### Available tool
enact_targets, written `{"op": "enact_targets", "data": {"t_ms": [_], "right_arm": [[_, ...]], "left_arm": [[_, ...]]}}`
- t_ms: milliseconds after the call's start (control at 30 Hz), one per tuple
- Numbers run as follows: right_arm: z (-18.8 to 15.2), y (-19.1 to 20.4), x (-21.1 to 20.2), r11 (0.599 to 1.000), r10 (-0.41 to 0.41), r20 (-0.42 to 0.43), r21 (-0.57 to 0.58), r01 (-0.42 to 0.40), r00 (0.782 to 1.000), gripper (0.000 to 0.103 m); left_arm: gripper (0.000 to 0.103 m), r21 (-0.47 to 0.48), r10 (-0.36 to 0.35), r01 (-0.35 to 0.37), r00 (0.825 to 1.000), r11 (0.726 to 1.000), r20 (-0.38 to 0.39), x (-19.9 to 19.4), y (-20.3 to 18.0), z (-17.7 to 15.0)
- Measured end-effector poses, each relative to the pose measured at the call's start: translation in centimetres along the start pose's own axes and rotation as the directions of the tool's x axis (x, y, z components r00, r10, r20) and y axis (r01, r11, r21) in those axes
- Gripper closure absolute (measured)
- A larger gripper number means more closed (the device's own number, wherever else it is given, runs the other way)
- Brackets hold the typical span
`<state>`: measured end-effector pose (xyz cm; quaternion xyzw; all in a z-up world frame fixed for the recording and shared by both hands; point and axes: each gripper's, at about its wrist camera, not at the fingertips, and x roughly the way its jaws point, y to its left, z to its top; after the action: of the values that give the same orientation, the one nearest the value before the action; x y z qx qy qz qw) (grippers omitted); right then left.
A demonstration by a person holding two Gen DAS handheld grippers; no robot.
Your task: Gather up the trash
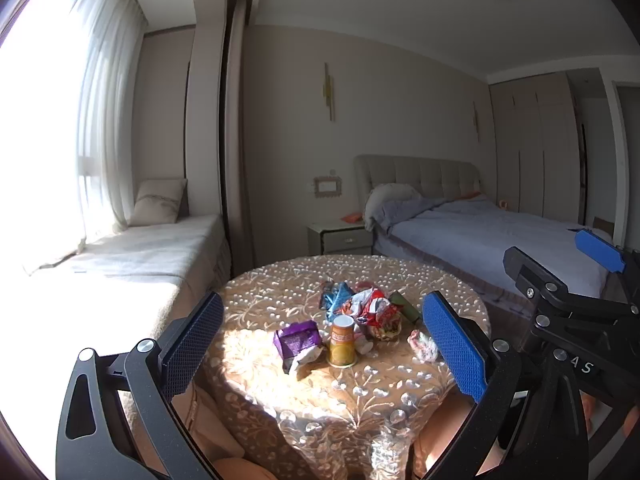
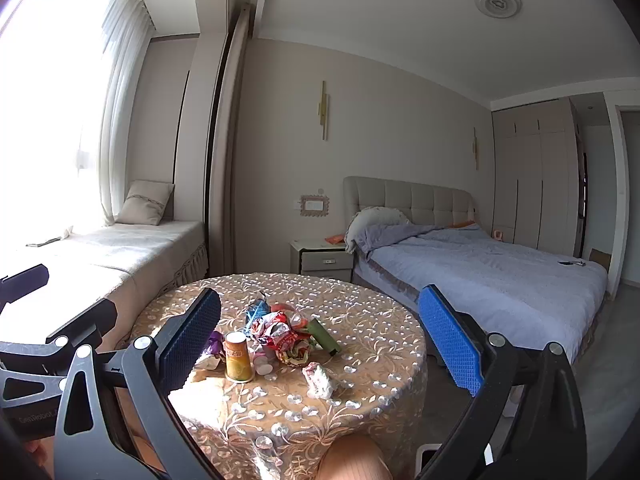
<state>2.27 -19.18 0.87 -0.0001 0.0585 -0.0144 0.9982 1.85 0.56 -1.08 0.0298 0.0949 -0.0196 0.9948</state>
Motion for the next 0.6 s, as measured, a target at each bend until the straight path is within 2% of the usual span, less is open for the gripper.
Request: {"op": "enact_targets", "data": {"t_ms": [600], "right_arm": [[-0.2, 0.2, 0.2, 1.0, -0.015, 0.016, -0.011, 0.015, 1.0, 0.004]], "left_arm": [[0.005, -0.002, 0.0, 0.0, 1.0, 1.0, 0.017, -0.2, -0.6, -1.6]]}}
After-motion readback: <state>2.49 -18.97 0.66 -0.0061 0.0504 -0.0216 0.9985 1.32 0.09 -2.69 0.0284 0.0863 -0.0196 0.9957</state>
